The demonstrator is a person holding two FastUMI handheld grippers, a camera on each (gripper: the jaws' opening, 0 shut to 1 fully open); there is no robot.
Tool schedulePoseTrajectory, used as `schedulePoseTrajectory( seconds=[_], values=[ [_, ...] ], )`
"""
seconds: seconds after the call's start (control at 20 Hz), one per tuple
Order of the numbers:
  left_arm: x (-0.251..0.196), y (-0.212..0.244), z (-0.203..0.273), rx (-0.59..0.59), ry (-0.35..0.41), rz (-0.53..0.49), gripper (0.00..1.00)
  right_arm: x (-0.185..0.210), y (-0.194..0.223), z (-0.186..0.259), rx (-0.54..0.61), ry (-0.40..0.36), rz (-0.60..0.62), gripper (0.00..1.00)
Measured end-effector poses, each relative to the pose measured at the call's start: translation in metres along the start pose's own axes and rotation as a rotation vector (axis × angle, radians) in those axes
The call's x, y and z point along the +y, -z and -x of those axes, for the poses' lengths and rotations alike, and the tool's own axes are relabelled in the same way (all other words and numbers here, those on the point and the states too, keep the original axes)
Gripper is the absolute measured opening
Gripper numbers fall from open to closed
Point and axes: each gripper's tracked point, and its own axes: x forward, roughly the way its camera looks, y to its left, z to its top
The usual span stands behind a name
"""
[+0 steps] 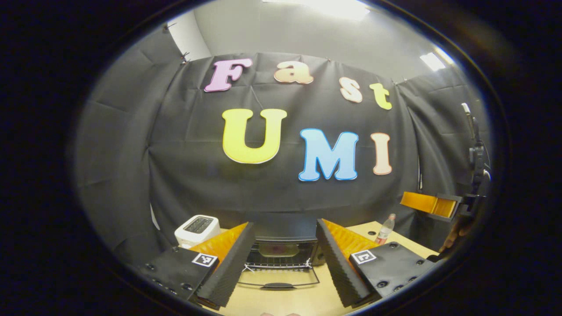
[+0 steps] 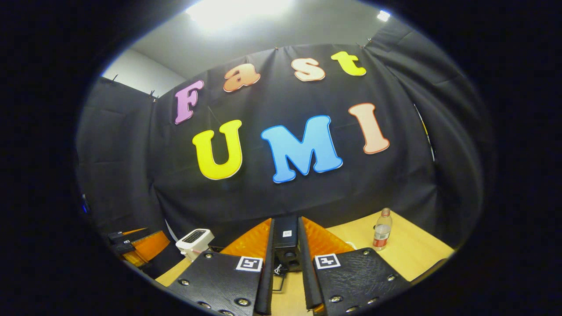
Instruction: Open the electric oven with the left hand, put the food in, and close the electric oven.
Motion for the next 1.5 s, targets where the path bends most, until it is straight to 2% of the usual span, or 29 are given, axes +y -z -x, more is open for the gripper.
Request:
schedulePoseTrajectory(
  seconds=[0.1, 0.2, 0.25, 0.35, 0.5, 0.55, 0.65, 0.7, 0.75, 0.8, 0.85, 0.9, 0.95, 1.05, 1.1, 1.35, 1.4, 1.45, 1.5],
  values=[
    [-0.009, 0.004, -0.003, 0.015, 0.004, 0.003, 0.99, -0.016, 0.006, 0.002, 0.006, 0.009, 0.018, 0.34],
    [-0.013, 0.016, -0.01, 0.061, 0.004, 0.001, 0.99, -0.026, 0.006, 0.0, 0.024, 0.012, 0.014, 0.68],
    [-0.015, 0.027, -0.014, 0.097, 0.013, 0.004, 0.99, -0.03, 0.006, -0.002, 0.03, 0.018, 0.01, 0.89],
    [-0.025, 0.055, -0.024, 0.176, 0.047, 0.032, 1.0, -0.034, 0.008, -0.004, 0.036, 0.023, 0.006, 0.89],
    [-0.016, 0.102, -0.037, 0.318, 0.032, 0.057, 1.0, -0.048, 0.011, 0.0, 0.044, 0.044, 0.021, 0.89],
    [-0.012, 0.121, -0.042, 0.388, 0.015, 0.055, 0.9, -0.053, 0.011, 0.0, 0.047, 0.051, 0.028, 0.89],
    [-0.017, 0.162, -0.043, 0.535, 0.037, 0.092, 1.0, -0.059, 0.012, 0.003, 0.053, 0.062, 0.037, 0.9],
    [-0.023, 0.184, -0.047, 0.613, 0.058, 0.122, 0.95, -0.064, 0.015, 0.003, 0.062, 0.069, 0.041, 0.9],
    [-0.022, 0.201, -0.048, 0.673, 0.052, 0.133, 1.0, -0.068, 0.018, 0.005, 0.076, 0.075, 0.037, 0.89],
    [-0.017, 0.218, -0.05, 0.724, 0.043, 0.119, 0.91, -0.072, 0.022, 0.006, 0.089, 0.081, 0.032, 0.89],
    [-0.012, 0.231, -0.053, 0.762, 0.032, 0.092, 0.96, -0.077, 0.026, 0.007, 0.102, 0.094, 0.028, 0.89],
    [-0.01, 0.245, -0.054, 0.799, 0.031, 0.067, 0.91, -0.085, 0.03, 0.008, 0.112, 0.109, 0.023, 0.9],
    [-0.007, 0.256, -0.054, 0.836, 0.032, 0.05, 0.99, -0.092, 0.033, 0.008, 0.121, 0.128, 0.017, 0.9],
    [-0.005, 0.282, -0.057, 0.902, 0.032, 0.024, 1.0, -0.105, 0.035, 0.011, 0.134, 0.162, 0.01, 0.9],
    [-0.003, 0.294, -0.06, 0.933, 0.034, 0.006, 0.95, -0.111, 0.036, 0.013, 0.136, 0.18, 0.01, 0.9],
    [0.009, 0.346, -0.067, 1.06, 0.038, -0.032, 0.95, -0.127, 0.042, 0.02, 0.148, 0.246, 0.023, 0.91],
    [0.01, 0.355, -0.066, 1.086, 0.04, -0.029, 0.91, -0.126, 0.042, 0.021, 0.148, 0.249, 0.023, 0.91],
    [0.012, 0.364, -0.066, 1.115, 0.038, -0.033, 0.95, -0.124, 0.041, 0.022, 0.148, 0.251, 0.025, 0.91],
    [0.016, 0.37, -0.069, 1.118, 0.031, -0.05, 0.95, -0.124, 0.041, 0.022, 0.149, 0.251, 0.03, 0.91]
  ],
)
